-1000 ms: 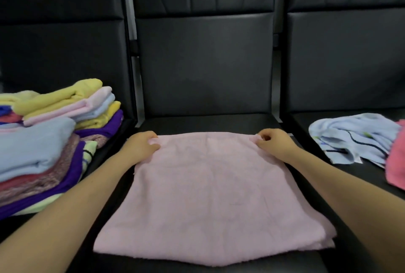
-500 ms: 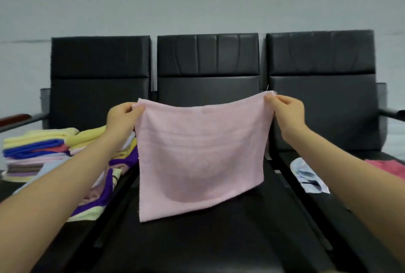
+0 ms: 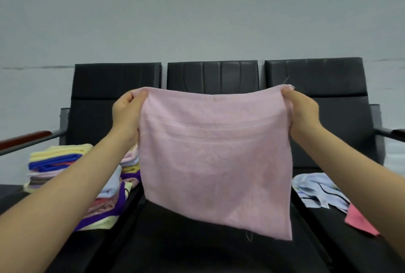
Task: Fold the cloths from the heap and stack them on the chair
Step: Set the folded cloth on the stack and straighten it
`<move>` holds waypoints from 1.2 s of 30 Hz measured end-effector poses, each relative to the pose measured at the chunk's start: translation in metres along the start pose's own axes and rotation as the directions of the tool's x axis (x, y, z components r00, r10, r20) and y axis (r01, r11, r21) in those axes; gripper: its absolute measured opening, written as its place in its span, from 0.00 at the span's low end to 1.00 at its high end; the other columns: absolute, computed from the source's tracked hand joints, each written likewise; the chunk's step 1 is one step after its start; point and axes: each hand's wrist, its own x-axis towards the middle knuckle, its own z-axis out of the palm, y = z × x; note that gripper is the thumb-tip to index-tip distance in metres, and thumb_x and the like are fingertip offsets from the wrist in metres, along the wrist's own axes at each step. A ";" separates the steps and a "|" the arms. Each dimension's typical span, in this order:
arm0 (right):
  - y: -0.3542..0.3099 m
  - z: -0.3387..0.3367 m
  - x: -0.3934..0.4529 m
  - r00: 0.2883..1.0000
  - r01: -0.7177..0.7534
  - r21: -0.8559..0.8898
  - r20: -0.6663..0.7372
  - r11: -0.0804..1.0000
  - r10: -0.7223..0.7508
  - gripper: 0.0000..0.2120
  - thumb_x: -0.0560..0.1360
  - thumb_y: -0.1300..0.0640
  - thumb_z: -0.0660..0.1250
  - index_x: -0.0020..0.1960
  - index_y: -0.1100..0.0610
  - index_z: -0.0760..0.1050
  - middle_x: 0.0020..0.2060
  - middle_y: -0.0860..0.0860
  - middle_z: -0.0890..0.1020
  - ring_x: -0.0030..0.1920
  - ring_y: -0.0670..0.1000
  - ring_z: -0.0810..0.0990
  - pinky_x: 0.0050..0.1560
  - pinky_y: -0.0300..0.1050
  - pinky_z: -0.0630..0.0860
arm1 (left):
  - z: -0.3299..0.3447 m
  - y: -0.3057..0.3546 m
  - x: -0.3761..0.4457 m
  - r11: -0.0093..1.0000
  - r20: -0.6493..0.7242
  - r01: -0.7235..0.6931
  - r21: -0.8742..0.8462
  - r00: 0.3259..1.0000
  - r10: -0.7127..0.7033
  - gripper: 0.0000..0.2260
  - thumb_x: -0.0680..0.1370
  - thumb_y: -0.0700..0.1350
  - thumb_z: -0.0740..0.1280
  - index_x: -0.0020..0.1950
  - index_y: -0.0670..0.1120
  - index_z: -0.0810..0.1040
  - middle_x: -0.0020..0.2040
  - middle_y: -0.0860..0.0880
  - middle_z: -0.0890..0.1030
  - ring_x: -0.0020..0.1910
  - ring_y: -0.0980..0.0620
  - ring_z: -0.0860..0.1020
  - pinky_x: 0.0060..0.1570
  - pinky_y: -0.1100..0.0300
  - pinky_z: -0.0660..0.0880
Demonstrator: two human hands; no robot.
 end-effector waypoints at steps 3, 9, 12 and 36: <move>0.018 -0.006 0.005 0.978 -0.182 -0.019 0.095 0.983 0.183 0.08 0.72 0.56 0.73 0.48 0.57 0.80 0.43 0.50 0.83 0.42 0.50 0.81 0.43 0.42 0.76 | 0.007 -0.008 -0.001 0.957 0.109 0.275 -0.089 0.958 -0.265 0.07 0.74 0.46 0.70 0.51 0.49 0.83 0.47 0.48 0.83 0.45 0.51 0.81 0.42 0.59 0.79; 0.112 -0.045 0.021 0.956 -0.278 -0.503 -0.067 0.818 0.284 0.13 0.72 0.53 0.73 0.48 0.62 0.78 0.42 0.54 0.79 0.38 0.53 0.76 0.35 0.43 0.72 | 0.002 -0.115 -0.009 0.808 0.070 0.251 0.532 0.939 -0.338 0.07 0.78 0.43 0.66 0.53 0.43 0.81 0.46 0.50 0.78 0.44 0.49 0.76 0.40 0.60 0.69; 0.156 -0.056 0.024 0.934 -0.310 -0.645 -0.068 0.699 0.351 0.14 0.73 0.54 0.73 0.49 0.66 0.79 0.38 0.55 0.79 0.36 0.53 0.77 0.36 0.43 0.72 | -0.005 -0.169 -0.011 0.679 0.144 0.178 0.712 0.910 -0.390 0.06 0.78 0.41 0.65 0.51 0.40 0.79 0.47 0.45 0.79 0.47 0.43 0.76 0.45 0.54 0.72; 0.257 -0.038 0.033 0.936 -0.204 -0.766 0.030 0.610 0.352 0.18 0.74 0.60 0.68 0.63 0.60 0.76 0.47 0.53 0.78 0.48 0.55 0.78 0.55 0.52 0.77 | 0.039 -0.282 -0.047 0.527 0.353 -0.122 0.841 0.862 -0.364 0.15 0.79 0.44 0.62 0.66 0.48 0.76 0.68 0.46 0.72 0.65 0.46 0.72 0.59 0.54 0.71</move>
